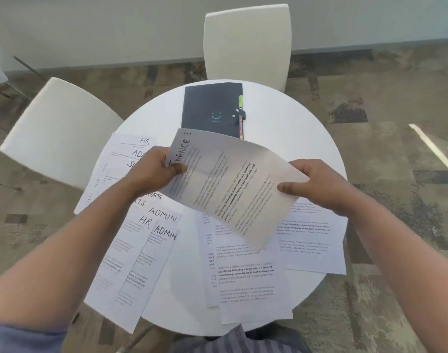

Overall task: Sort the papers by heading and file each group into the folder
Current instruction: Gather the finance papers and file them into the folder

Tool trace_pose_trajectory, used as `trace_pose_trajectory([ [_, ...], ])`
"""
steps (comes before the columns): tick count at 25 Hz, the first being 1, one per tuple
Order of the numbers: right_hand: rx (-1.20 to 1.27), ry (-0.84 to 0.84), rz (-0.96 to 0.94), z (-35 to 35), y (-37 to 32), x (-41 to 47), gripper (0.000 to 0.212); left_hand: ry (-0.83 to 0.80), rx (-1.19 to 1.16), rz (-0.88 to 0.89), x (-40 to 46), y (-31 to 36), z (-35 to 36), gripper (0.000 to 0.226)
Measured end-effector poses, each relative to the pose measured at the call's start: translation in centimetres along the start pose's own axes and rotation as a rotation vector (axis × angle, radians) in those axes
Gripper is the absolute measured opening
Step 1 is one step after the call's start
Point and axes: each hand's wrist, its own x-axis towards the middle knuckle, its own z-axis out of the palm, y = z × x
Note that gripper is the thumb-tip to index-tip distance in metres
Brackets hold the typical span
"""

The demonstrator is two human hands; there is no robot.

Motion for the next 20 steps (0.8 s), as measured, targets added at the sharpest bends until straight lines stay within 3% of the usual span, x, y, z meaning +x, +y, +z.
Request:
trace_pose_trajectory([
  [4, 0.086, -0.012, 0.018, -0.7, 0.1, 2.1, 0.028, -0.027, 0.073, 0.022, 3.5, 0.6, -1.1, 0.016],
  [8, -0.002, -0.069, 0.044, 2.2, 0.0, 4.1, 0.023, -0.191, 0.140, 0.081, 6.5, 1.6, -1.4, 0.018],
  [14, 0.075, -0.092, 0.138, 4.6, 0.6, 8.0, 0.018, -0.358, 0.256, 0.103, 11.2, 1.7, -2.0, 0.015],
  [18, 0.083, -0.020, 0.215, 4.5, 3.1, 8.8, 0.019, -0.285, -0.048, 0.080, 13.7, 0.0, -0.3, 0.026],
  [20, 0.166, 0.104, 0.273, 3.2, 5.1, 8.8, 0.018, -0.059, -0.200, 0.039, 15.0, -1.6, 1.4, 0.032],
])
